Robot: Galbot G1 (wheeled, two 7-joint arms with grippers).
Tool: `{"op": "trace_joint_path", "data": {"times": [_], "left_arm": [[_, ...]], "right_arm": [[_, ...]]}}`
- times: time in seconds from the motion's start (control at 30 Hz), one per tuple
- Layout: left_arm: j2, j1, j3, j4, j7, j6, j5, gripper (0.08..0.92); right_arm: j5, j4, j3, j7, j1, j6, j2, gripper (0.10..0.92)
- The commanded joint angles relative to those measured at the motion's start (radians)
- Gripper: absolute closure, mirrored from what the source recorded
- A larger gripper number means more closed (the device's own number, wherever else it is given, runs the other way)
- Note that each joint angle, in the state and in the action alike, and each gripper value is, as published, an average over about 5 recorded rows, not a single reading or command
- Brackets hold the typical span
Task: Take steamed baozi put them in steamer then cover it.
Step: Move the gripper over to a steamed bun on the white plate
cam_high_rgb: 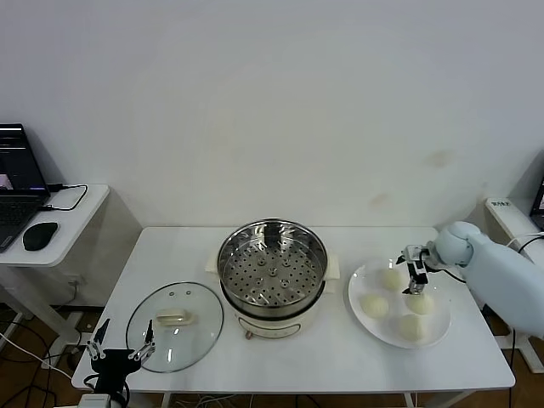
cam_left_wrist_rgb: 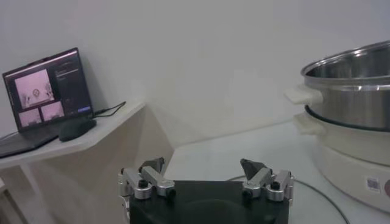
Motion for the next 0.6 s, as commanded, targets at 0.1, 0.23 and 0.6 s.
{"op": "trace_joint_path", "data": {"times": [0.1, 0.23, 0.6], "left_arm": [[0.000, -0.004, -0.004, 0.004, 0.000, 0.000, 0.001, 0.177], [0.000, -0.007, -0.005, 0.006, 0.000, -0.001, 0.001, 0.177], [0.001, -0.006, -0.010, -0.003, -0.001, -0.001, -0.007, 0.177]], "right_arm": [[-0.023, -0.092, -0.035, -0.011, 0.031, -0.004, 0.071, 0.276], [-0.027, -0.108, -0.033, -0.008, 0.030, -0.006, 0.082, 0.327], [-0.029, -0.100, -0.046, -0.018, 0.037, -0.006, 0.080, 0.445]]}}
